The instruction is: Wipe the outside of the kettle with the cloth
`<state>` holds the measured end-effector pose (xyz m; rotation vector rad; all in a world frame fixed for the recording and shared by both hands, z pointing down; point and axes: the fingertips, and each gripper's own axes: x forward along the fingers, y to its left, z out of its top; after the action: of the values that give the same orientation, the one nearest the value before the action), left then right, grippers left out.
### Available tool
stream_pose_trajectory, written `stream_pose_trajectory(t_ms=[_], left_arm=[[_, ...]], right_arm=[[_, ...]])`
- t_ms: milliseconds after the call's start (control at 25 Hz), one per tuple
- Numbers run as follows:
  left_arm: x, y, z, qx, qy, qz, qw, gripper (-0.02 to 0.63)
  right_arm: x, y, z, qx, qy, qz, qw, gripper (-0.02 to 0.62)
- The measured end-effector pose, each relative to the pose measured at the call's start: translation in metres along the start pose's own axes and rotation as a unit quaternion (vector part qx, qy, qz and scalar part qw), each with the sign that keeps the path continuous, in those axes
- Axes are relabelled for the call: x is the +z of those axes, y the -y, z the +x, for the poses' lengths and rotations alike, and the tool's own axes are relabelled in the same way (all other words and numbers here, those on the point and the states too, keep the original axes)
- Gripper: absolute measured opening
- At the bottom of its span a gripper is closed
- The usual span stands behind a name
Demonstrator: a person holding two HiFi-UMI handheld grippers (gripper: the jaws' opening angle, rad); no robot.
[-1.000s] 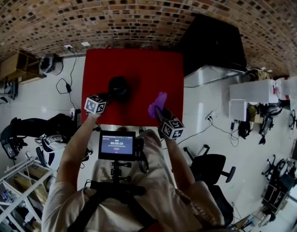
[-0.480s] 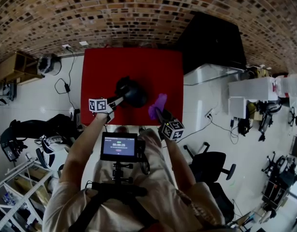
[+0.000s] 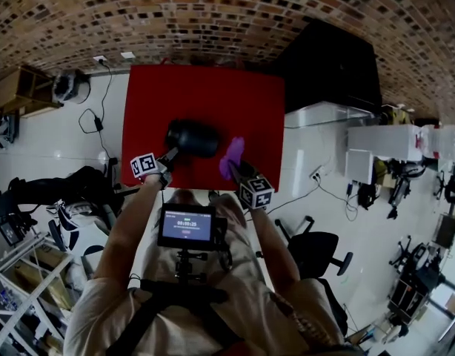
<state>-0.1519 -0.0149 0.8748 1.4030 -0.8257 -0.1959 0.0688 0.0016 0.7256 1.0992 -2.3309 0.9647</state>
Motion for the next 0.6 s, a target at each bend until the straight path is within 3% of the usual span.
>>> stream_pose_trajectory(t_ms=[80,160,320,400,480,600], left_arm=[[-0.003,-0.02,-0.005,-0.006,0.038,-0.08,0.996,0.104],[-0.009,-0.031,-0.005,-0.027,0.058,-0.125,0.9901,0.109],[-0.014,-0.035,-0.007,-0.034,0.078,-0.108,0.9905,0.112],[-0.018,-0.044,-0.01,-0.008,0.072,-0.078,0.9944,0.161],[-0.025,-0.054,-0.015,0.026,0.05,-0.038,0.9977,0.244],[-0.047,-0.066,-0.027,0.057,-0.002,0.001,0.9984,0.262]], right_arm=[[-0.002,-0.006,0.02,0.002,-0.023,-0.008,1.0,0.1],[-0.004,-0.013,0.043,0.006,-0.048,-0.02,0.999,0.1],[-0.003,-0.03,0.085,0.004,-0.099,-0.056,0.993,0.1],[-0.009,-0.037,0.103,0.003,-0.127,-0.066,0.99,0.1],[-0.021,-0.041,0.12,-0.003,-0.162,-0.073,0.984,0.1],[-0.048,-0.04,0.137,-0.023,-0.212,-0.085,0.973,0.1]])
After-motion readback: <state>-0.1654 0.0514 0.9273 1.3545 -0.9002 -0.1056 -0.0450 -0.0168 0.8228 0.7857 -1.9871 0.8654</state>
